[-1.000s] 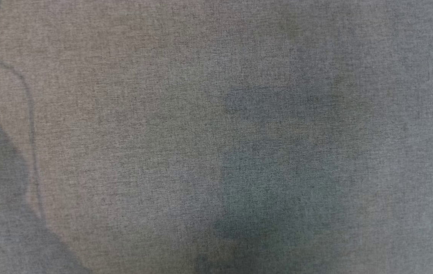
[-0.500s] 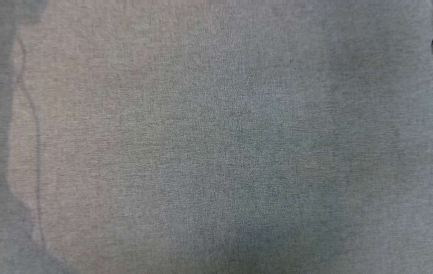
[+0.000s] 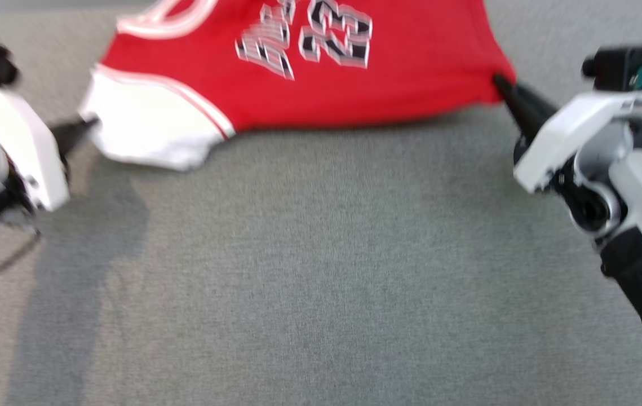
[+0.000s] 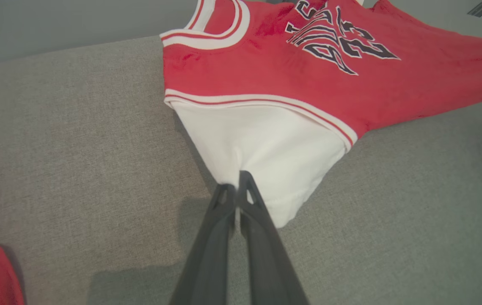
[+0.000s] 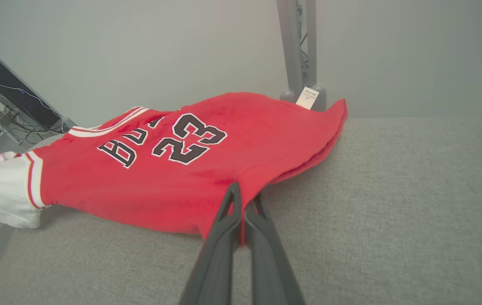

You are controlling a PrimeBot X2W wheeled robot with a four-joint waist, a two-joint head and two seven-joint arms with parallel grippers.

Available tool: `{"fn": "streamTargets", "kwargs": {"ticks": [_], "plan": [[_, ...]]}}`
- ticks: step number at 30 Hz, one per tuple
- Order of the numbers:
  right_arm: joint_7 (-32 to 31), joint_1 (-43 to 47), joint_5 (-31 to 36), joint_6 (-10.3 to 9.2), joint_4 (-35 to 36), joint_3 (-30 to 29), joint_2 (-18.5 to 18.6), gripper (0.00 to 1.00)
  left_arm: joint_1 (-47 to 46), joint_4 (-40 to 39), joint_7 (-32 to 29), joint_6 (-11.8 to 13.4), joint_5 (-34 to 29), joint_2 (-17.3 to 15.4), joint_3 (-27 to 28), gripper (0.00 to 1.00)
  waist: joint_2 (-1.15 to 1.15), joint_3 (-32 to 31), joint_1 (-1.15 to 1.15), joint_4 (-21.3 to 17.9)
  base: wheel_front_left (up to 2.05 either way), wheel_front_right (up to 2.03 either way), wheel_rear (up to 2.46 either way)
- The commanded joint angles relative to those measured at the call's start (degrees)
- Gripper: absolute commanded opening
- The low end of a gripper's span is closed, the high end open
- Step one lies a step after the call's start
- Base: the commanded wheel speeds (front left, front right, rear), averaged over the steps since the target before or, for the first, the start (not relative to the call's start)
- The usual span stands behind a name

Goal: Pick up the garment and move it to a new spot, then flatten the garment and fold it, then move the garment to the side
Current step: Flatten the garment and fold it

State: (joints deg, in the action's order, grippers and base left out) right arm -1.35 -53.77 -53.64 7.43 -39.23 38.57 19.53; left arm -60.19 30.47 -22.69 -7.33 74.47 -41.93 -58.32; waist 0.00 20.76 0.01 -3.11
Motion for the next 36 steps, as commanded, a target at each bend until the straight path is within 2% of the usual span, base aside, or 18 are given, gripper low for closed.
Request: {"fn": "streamTargets", "kwargs": {"ticks": [1, 8, 10, 17, 22, 25, 31, 36], "plan": [[-1.04, 1.83, -1.18, 0.12, 0.8, 0.88, 1.36, 0.0, 1.96, -0.96, -0.39, 0.47, 0.68, 0.26, -0.43, 0.0, 0.0, -5.69, -0.01, 0.62, 0.0, 0.0, 0.0], [-7.21, 9.93, -7.24, 0.12, 5.33, 6.27, 6.33, 0.0, 11.53, -8.94, -3.97, 3.53, 4.31, -1.9, -3.35, 0.0, 0.0, -13.28, -0.01, 0.55, 0.0, 0.0, 0.0], [-8.18, 12.83, -9.34, 0.13, 6.85, 7.17, 7.53, 0.0, 14.11, -12.43, -4.91, 3.65, 3.67, -3.35, -5.08, 0.0, 0.0, -15.33, -0.01, 0.41, 0.0, 0.0, 0.0], [-8.03, 22.15, -13.8, 0.12, 12.32, 7.56, 13.33, 0.0, 22.36, -26.46, -6.98, 7.59, 5.75, -9.92, -8.13, 0.0, 0.0, -18.62, -0.01, 0.69, 0.0, 0.0, 0.0], [-9.55, 27.68, -15.41, 0.12, 15.18, 6.95, 17.24, 0.0, 25.71, -35.46, -8.33, 10.65, 7.39, -13.55, -9.15, 0.0, 0.0, -19.82, -0.01, 0.99, 0.0, 0.0, 0.0], [-10.64, 29.69, -15.87, 0.12, 16.38, 6.5, 18.51, 0.0, 26.73, -38.32, -8.54, 11.43, 7.86, -14.95, -9.49, 0.0, 0.0, -20.07, -0.01, 1.05, 0.0, 0.0, 0.0], [-13.87, 35.99, -16.2, 0.12, 19.2, 2.96, 21.96, 0.0, 29.2, -44.45, -8.16, 12.58, 7.7, -16.85, -10.49, 0.0, 0.0, -19.66, -0.01, 1.44, 0.0, 0.0, 0.0], [-15.91, 39.94, -13.61, 0.12, 21.34, -1.09, 22.72, 0.0, 29.81, -45.86, -7.41, 13.47, 7.3, -17.06, -10.59, 0.0, 0.0, -19.19, -0.01, 1.25, 0.0, 0.0, 0.0]]}}
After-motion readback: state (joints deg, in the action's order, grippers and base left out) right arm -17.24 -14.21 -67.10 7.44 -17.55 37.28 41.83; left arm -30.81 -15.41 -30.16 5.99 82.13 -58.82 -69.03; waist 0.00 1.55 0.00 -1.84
